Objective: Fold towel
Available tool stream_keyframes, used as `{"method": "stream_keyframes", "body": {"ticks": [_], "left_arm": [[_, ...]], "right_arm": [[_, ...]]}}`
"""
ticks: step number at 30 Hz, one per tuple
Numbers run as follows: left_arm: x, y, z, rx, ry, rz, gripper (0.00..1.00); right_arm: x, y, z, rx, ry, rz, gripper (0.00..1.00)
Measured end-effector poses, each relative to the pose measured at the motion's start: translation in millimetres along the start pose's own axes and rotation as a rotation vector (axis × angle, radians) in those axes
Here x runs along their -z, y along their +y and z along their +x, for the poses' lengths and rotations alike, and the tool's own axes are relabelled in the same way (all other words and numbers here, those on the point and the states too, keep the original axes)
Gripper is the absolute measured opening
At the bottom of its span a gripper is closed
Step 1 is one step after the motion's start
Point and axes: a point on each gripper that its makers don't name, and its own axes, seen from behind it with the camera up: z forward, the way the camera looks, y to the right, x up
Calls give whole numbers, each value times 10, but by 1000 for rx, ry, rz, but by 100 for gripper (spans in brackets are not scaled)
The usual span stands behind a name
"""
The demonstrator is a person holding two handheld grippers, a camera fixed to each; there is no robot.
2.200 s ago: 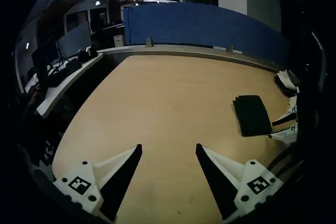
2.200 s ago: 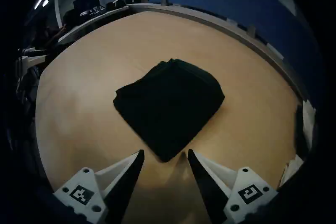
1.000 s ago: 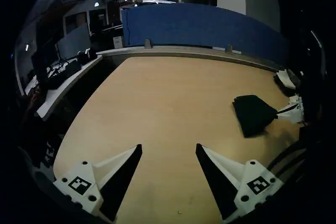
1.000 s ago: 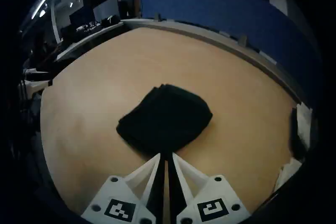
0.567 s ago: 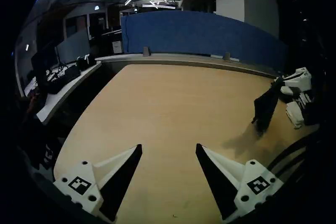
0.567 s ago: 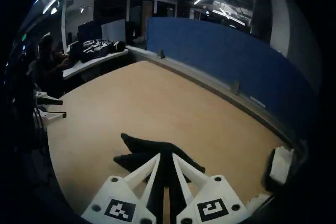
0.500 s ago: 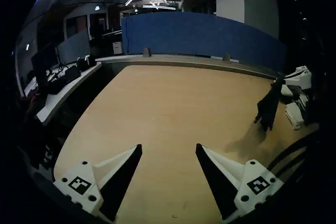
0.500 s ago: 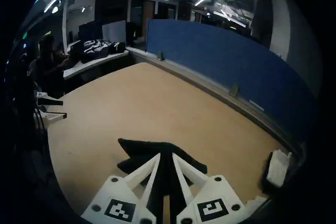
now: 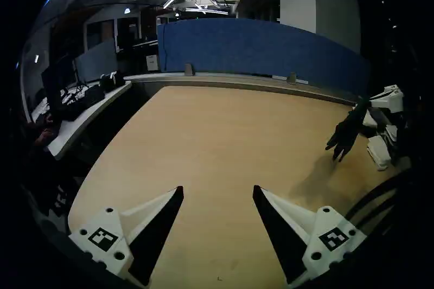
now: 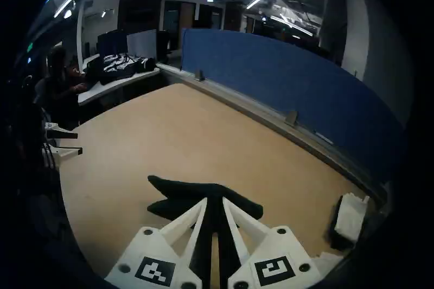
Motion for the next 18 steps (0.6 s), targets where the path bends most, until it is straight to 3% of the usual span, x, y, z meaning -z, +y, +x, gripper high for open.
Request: {"method": "stream_keyframes", "body": {"ticks": [9, 18], "left_arm": [[17, 16, 12, -4, -1, -1, 95], [8, 62, -16, -15, -9, -3, 95]], "right_arm": [[172, 328, -94, -29, -4, -44, 4], [406, 892, -309, -45, -33, -119, 4]]}}
